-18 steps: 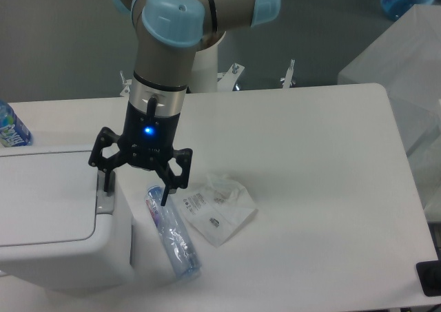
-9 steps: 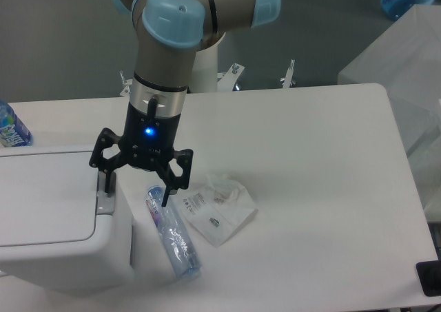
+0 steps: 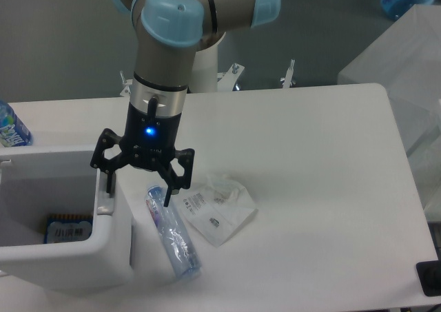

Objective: Open the trash can
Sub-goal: 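Hold the gripper on the button as the lid pops open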

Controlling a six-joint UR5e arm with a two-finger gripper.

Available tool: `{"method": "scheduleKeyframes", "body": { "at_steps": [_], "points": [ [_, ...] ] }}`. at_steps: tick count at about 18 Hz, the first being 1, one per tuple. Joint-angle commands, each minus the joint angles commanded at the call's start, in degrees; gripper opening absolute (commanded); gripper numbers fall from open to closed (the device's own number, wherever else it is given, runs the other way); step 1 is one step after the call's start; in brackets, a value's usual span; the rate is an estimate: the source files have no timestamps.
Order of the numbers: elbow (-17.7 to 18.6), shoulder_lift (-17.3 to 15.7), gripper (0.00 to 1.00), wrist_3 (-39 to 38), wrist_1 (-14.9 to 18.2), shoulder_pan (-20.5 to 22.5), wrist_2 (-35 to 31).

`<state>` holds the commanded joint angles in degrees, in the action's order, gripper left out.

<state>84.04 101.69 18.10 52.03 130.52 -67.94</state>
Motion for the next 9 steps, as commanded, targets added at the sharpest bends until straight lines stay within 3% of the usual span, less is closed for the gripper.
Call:
{"method": "scheduleKeyframes", "body": {
  "at_steps": [2,6,9],
  "points": [
    [-1.9,0.0,1.00,1.8,0.3,0.5,-0.2],
    [-2.2,-2.0,1.00,11.0,0.3,5.0,-0.5],
    [-1.7,-2.4,1.00,17.8,1.1,6.3,-6.9]
  ]
}}
